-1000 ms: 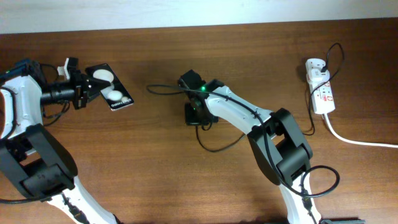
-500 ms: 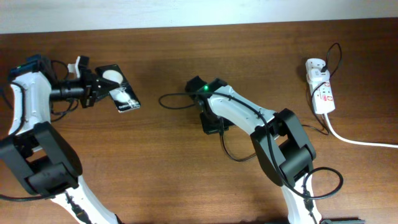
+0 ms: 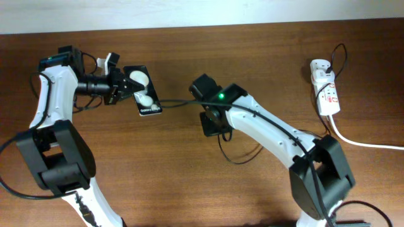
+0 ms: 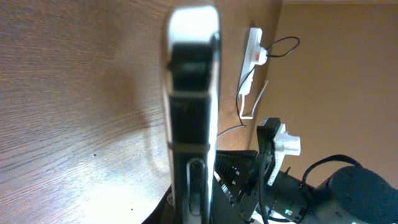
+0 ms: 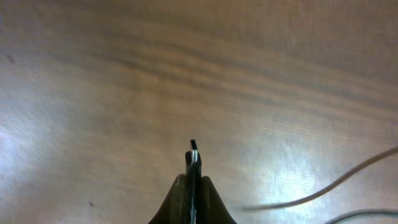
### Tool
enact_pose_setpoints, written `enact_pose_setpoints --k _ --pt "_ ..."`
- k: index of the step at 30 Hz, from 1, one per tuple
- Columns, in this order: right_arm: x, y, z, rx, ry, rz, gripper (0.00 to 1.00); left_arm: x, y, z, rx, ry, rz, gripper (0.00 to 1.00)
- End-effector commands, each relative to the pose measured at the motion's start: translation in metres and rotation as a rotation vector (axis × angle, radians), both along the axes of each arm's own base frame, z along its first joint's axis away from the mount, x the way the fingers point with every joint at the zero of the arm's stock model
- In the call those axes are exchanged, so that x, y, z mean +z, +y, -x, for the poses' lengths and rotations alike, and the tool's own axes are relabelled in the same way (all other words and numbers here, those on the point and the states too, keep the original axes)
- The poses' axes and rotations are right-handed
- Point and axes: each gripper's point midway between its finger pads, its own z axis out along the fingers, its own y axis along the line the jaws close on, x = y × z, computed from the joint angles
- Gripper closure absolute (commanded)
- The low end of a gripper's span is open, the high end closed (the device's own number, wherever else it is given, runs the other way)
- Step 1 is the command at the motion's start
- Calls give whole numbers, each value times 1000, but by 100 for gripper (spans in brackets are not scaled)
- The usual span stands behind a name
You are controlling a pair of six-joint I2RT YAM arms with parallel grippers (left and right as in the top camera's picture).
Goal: Plug charger to phone and switch on socket
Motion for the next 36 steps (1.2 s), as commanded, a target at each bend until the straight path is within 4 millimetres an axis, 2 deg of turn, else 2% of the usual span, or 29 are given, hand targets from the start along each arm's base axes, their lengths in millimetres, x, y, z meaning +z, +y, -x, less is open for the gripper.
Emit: enact_pose_setpoints --k 1,3,7,13,29,32,36 --pt "-38 -2 26 22 83 -47 96 6 -5 -1 -18 -36 19 100" --pt "-54 0 32 25 88 -75 96 6 -4 -2 -18 -38 14 100" --pt "-58 -1 33 21 88 -78 96 0 -1 -1 -19 -30 -22 100" --pt "-82 3 46 -10 190 -89 96 0 -2 -1 -19 -29 -21 100" --pt "-91 1 48 -87 221 -83 95 0 -1 -1 -19 -30 -22 100" --pt "-91 0 48 -88 218 -79 90 0 -2 -1 -19 -30 -22 100" --pt "-92 -1 48 -89 217 -76 90 0 -1 -1 -19 -29 -22 100"
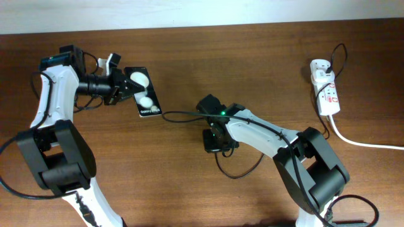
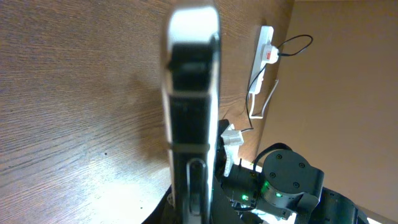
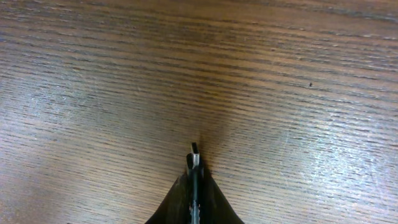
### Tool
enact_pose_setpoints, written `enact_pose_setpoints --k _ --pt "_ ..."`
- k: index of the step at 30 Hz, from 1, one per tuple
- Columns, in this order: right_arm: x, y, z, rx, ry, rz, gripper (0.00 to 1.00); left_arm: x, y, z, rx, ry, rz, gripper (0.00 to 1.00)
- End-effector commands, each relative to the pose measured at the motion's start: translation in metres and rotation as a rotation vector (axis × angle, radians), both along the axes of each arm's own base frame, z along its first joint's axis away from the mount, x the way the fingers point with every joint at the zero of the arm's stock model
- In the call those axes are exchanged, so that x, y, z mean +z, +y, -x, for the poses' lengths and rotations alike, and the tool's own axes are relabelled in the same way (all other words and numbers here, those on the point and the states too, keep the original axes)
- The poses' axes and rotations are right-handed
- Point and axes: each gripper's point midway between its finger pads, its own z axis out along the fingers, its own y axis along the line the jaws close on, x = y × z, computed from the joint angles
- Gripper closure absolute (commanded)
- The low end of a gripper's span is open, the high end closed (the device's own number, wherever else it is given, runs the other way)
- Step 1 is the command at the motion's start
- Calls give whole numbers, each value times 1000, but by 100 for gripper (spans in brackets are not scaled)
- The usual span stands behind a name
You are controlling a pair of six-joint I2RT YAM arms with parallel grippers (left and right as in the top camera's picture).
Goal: Plug charger to phone and switch on socket
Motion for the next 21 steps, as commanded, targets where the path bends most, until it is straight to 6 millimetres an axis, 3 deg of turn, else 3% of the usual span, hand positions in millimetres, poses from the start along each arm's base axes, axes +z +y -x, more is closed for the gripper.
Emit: enact_pose_setpoints --k 1,9,12,15,18,21 --pt "-17 -5 7 -9 45 30 89 6 -3 -2 -12 -32 21 100" --pt "-22 -7 9 -17 60 40 83 6 -3 -2 -12 -32 21 100" --pt "-22 -7 9 -16 58 39 96 6 -3 -2 -12 -32 21 100" --pt "-20 -7 5 -26 55 32 96 6 -3 -1 -12 -31 21 100" --pt "-13 -11 1 -28 57 24 96 6 -3 -1 -12 -31 21 100" --pt "9 -11 -3 38 26 -34 96 6 -3 -1 -12 -31 21 100"
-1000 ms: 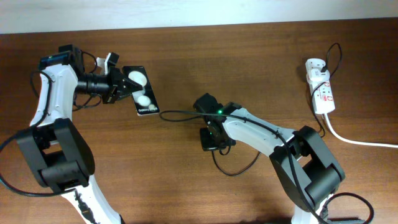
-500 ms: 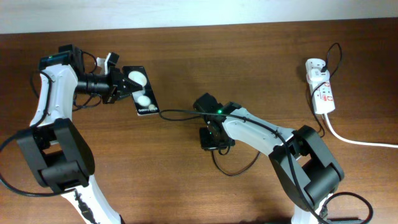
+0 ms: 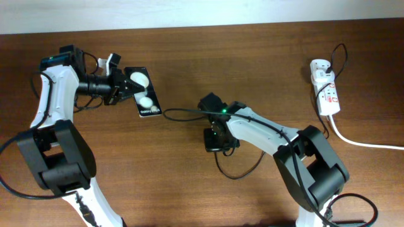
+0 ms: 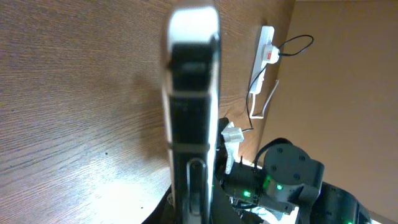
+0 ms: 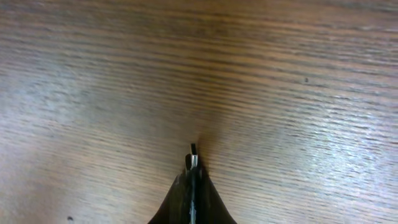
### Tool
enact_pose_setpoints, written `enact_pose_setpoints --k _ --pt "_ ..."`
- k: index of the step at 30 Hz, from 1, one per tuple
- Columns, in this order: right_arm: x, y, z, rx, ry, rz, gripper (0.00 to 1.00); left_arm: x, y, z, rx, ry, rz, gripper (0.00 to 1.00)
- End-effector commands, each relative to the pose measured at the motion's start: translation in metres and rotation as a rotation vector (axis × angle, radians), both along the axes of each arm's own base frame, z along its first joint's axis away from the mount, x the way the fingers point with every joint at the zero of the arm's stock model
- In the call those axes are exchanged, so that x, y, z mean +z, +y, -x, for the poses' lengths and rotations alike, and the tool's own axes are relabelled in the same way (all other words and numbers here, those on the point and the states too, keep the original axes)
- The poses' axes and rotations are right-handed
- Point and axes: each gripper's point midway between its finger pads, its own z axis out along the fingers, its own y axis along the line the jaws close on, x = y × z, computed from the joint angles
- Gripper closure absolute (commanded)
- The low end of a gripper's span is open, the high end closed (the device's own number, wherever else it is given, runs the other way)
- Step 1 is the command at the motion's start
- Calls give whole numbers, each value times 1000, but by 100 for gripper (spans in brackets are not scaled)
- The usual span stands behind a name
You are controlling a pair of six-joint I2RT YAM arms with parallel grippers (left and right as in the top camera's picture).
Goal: Plug charger to phone and switch on socket
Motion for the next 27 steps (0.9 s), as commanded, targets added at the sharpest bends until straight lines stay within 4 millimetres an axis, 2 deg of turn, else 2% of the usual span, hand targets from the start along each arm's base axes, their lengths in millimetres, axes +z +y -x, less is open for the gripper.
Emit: enact_pose_setpoints --k 1,6,8,10,15,17,20,24,27 --pt "18 -6 -7 47 -38 -34 96 7 -3 -2 -12 -32 23 100" --pt "79 3 -10 95 -146 -176 96 7 -3 -1 -12 -29 24 100" --pt "102 0 -7 92 -183 -202 96 7 -3 -1 -14 -32 24 100" --pt "135 -7 -2 81 -235 -246 96 8 -5 0 -32 -57 27 100" --pt "184 -20 13 58 -298 -353 96 9 -10 8 -69 -59 34 100" --pt "195 -23 17 54 -310 -379 96 15 -18 7 -93 -94 71 100" --pt "201 -21 26 65 -299 -412 96 29 -35 7 -126 -151 150 100" --pt "188 -11 38 85 -240 -481 96 32 -52 10 -163 -157 170 100" --pt "183 9 45 135 -220 -625 96 43 -60 9 -184 -218 233 100"
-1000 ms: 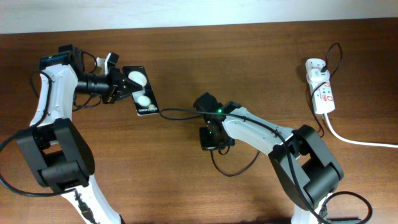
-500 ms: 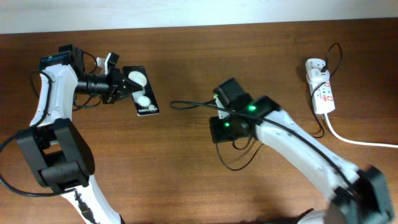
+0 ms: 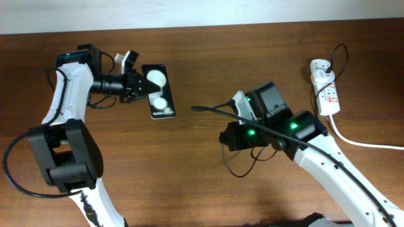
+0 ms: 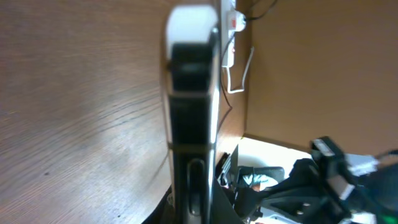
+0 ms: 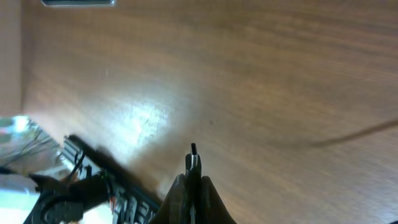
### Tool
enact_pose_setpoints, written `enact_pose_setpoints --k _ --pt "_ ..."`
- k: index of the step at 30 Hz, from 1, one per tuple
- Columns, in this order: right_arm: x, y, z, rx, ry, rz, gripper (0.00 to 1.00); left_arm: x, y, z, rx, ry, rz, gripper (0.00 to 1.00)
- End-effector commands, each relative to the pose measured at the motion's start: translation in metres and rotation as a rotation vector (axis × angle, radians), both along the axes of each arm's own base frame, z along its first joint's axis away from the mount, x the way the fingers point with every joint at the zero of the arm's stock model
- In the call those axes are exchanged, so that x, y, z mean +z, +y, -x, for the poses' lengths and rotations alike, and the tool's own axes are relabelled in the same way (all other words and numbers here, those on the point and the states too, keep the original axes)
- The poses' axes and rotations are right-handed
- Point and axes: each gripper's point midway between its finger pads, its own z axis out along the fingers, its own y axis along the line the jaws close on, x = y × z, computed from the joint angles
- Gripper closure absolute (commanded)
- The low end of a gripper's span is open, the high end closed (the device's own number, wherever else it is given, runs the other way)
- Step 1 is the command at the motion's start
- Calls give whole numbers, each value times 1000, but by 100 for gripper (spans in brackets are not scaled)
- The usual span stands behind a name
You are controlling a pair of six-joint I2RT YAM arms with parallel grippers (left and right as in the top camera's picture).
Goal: Plug charger to phone and switch on socket
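The black phone (image 3: 158, 91) is held off the table with my left gripper (image 3: 136, 85) shut on its left end. In the left wrist view the phone (image 4: 193, 106) stands edge-on, blurred, between the jaws of my left gripper (image 4: 193, 208). My right gripper (image 3: 224, 135), right of the phone and apart from it, is shut on the charger plug (image 5: 193, 155). The plug's tip pokes out past the fingers and points towards the phone (image 5: 78, 2) at the top edge. A black cable (image 3: 211, 111) reaches left of the right wrist.
A white power strip (image 3: 326, 94) with a white adapter (image 3: 320, 66) plugged in lies at the far right, its white lead running off the right edge. It also shows as the power strip (image 4: 229, 34) in the left wrist view. A loop of black cable (image 3: 237, 167) lies below the right wrist.
My left gripper has carried the phone a little to the right. My right arm has drawn back to the right and turned, so its wrist view now looks across the table to the phone.
My left gripper held the phone at the left throughout. My right gripper, shut on the plug, was just right of the phone, then low over the table's middle at two moments. Now it sits further right with the plug aimed at the phone.
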Motion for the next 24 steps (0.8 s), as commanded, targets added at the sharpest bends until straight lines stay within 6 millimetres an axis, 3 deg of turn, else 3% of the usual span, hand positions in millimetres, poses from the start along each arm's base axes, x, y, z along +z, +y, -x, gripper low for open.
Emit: enact_pose_setpoints --k 1,9,14,24 --pt "1 21 16 99 32 -162 96 26 -10 -3 -20 -101 137 100" --pt "3 37 31 193 60 -313 96 56 -15 -11 -8 -179 312 100" --pt "18 46 25 229 3 -379 96 75 -16 -13 -3 -210 419 100" --pt "47 62 5 244 -110 -496 96 76 -16 -13 -3 -213 421 100"
